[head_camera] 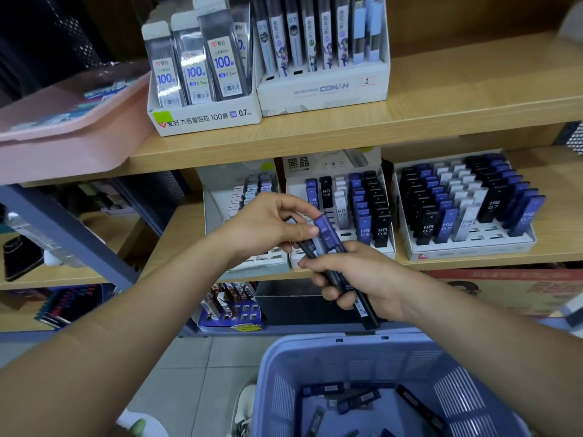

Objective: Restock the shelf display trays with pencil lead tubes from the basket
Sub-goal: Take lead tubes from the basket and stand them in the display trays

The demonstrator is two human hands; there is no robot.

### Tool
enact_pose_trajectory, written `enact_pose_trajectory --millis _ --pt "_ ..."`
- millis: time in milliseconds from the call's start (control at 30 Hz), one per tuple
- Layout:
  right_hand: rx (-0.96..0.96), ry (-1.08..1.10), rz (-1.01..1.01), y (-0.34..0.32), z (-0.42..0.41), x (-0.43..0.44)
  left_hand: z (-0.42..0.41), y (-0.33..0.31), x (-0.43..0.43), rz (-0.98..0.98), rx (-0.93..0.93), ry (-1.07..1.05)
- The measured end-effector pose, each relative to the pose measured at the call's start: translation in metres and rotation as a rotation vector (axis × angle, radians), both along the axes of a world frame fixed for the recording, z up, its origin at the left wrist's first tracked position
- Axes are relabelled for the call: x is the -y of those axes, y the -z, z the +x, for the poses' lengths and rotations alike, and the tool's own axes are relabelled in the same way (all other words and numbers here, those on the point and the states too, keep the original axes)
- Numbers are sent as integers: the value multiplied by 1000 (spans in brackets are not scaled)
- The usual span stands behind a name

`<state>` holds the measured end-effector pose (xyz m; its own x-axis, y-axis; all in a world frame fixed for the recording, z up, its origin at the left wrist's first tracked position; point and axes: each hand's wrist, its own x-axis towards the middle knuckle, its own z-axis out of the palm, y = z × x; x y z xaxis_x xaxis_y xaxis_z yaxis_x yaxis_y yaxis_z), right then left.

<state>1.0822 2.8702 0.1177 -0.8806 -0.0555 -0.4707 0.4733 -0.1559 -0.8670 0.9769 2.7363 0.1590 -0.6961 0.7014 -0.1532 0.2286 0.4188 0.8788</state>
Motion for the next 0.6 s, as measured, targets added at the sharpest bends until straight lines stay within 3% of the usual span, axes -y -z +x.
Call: enact_pose_trajectory --millis 200,400,600 --pt "-51 75 9 -5 2 -12 -13 0 7 98 98 -142" --pt "-64 -16 22 -10 5 -14 -4 -1 3 57 180 36" --pt "-79 -110 6 -9 9 -18 -4 -1 3 119 181 -53"
